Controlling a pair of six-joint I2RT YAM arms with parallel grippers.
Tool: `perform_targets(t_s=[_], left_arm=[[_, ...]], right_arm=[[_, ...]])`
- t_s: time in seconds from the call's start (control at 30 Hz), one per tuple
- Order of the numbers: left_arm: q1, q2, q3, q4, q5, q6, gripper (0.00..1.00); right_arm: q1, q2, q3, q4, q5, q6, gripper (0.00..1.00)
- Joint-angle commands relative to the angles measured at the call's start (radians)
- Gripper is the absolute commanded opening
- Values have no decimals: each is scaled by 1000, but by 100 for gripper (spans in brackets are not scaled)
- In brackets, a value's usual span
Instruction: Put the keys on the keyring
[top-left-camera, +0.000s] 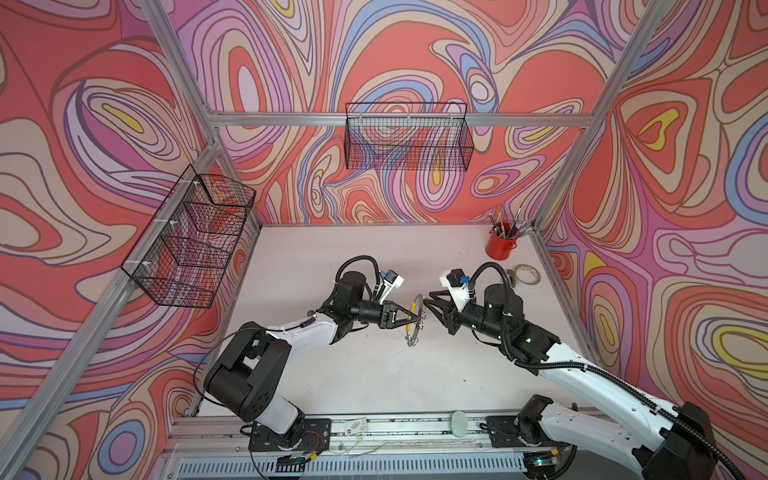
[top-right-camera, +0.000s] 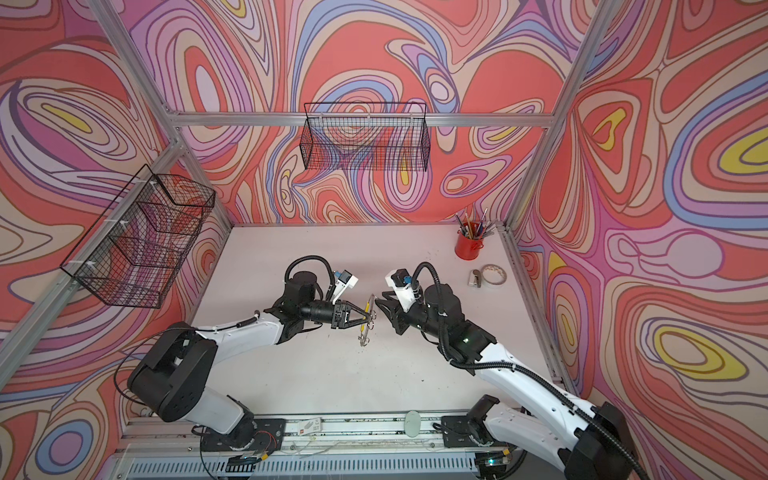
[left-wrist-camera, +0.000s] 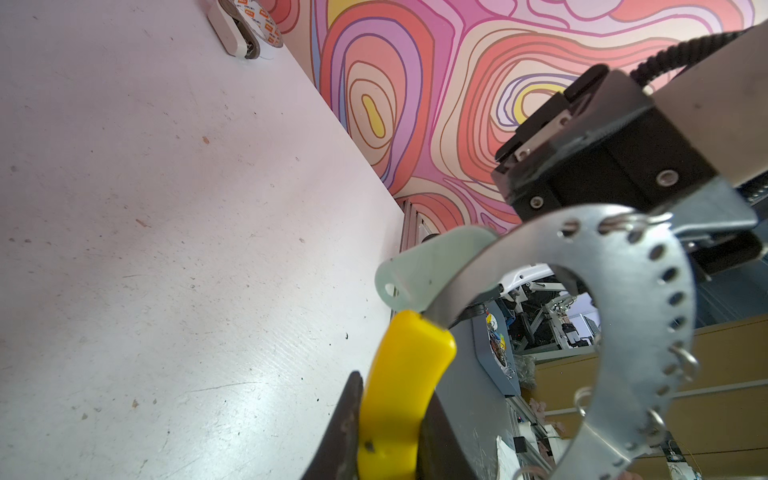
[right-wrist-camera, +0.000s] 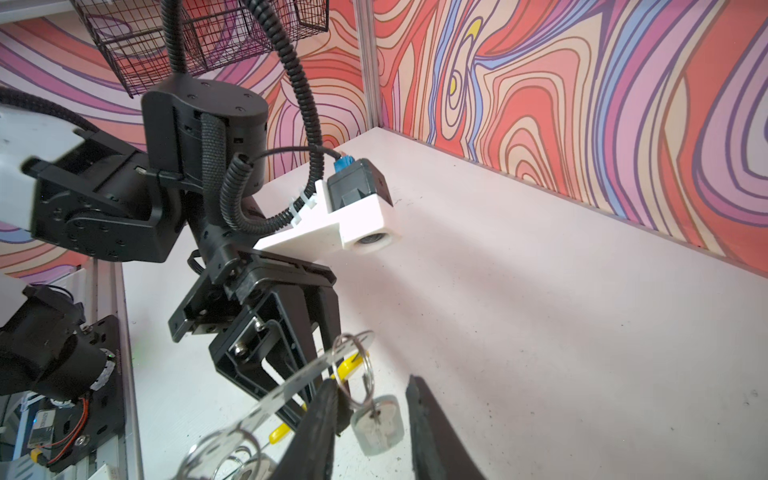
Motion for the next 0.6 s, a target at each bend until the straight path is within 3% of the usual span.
perform_targets(t_s=[0.0,0.3,0.57], left_arm=[[4,9,26,14,24,-2,0],[4,7,24,2,29,4,0],[4,8,29,-29,25,22,0]], right_arm=[[9,4,25,-22,45,-33,32],[30,29,40,-19,52,-49,31],[43,35,45,-20,60,-63,18]])
